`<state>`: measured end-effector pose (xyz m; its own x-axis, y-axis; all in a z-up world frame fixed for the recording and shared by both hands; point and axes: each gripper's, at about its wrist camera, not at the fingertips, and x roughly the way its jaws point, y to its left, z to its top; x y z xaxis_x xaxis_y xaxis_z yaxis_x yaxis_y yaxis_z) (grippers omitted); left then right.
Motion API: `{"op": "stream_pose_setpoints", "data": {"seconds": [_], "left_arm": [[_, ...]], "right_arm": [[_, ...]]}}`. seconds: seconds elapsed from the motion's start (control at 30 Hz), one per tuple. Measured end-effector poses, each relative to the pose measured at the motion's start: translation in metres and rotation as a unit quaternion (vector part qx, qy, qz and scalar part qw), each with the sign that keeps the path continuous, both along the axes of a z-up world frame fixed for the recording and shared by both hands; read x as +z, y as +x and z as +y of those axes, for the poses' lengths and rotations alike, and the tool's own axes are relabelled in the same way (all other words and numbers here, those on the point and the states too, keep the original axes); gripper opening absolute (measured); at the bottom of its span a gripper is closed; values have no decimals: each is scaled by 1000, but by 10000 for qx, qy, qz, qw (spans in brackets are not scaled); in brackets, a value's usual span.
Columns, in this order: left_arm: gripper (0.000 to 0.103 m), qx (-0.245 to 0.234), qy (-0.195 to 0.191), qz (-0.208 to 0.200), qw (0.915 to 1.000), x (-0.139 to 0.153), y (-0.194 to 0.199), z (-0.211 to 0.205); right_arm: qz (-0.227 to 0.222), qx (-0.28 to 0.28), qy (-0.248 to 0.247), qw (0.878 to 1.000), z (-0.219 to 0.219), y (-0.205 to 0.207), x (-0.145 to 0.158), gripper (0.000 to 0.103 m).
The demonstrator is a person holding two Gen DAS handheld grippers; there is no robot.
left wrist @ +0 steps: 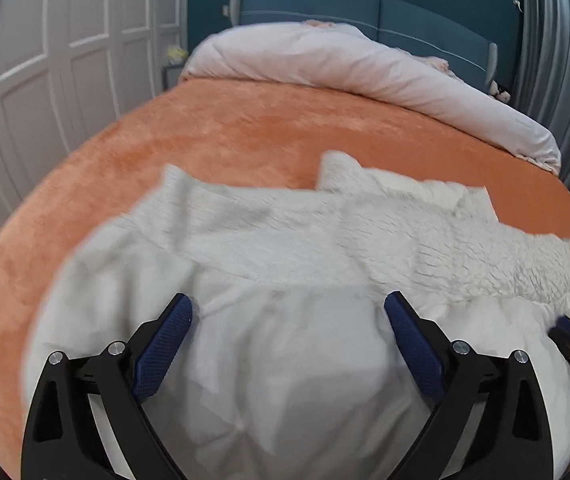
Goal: Fold large clothes
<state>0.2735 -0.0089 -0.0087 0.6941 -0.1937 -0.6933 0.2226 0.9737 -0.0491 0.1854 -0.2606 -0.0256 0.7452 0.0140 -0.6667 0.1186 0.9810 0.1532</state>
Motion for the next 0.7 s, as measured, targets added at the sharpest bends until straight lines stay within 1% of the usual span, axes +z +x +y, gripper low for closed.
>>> {"op": "stream_pose_setpoints", "data": {"seconds": [0.07, 0.1, 0.13, 0.17, 0.2, 0.3, 0.37, 0.43, 0.47, 0.5, 0.57, 0.63, 0.67, 0.7], "left_arm": [[96, 224, -57, -186, 9996, 17, 0, 19], [95, 325, -117, -231, 9991, 23, 4, 28], [95, 415, -186, -236, 9987, 28, 8, 36], [95, 532, -253, -190, 9981, 31, 17, 46], [95, 627, -264, -136, 9976, 31, 26, 52], [94, 817, -183, 60, 9965, 23, 50, 62], [94, 883, -153, 207, 9958, 13, 59, 64], [94, 924, -74, 351, 9951, -1, 66, 63], [94, 924, -34, 373, 9950, -5, 67, 61], [94, 922, 4, 391, 9950, -11, 68, 60], [94, 936, 0, 395, 9948, -17, 68, 60], [95, 958, -34, 412, 9945, -21, 70, 61], [96, 966, -70, 436, 9943, -24, 71, 62], [96, 970, -101, 452, 9942, -25, 72, 63]], "right_arm": [[66, -39, -73, 9999, -4, -2, 6, 26], [65, -97, -142, 9998, -5, -1, 16, 28], [-2, -116, -147, 9998, -5, 0, 25, 29], [-141, -75, -61, 9999, -5, 7, 39, 29], [-211, -14, 37, 9998, -7, 13, 47, 29], [-313, 239, 301, 9988, 2, 60, 73, 29], [-228, 419, 406, 9980, 13, 95, 77, 29], [83, 605, 331, 9976, 30, 141, 69, 29], [263, 653, 343, 9969, 36, 156, 64, 29], [535, 711, 449, 9950, 41, 177, 52, 29], [942, 772, 650, 9904, 49, 201, 31, 29], [1334, 786, 602, 9861, 58, 216, 5, 29], [1425, 815, 557, 9849, 61, 219, -5, 26], [1435, 811, 529, 9849, 62, 219, -13, 15]]}}
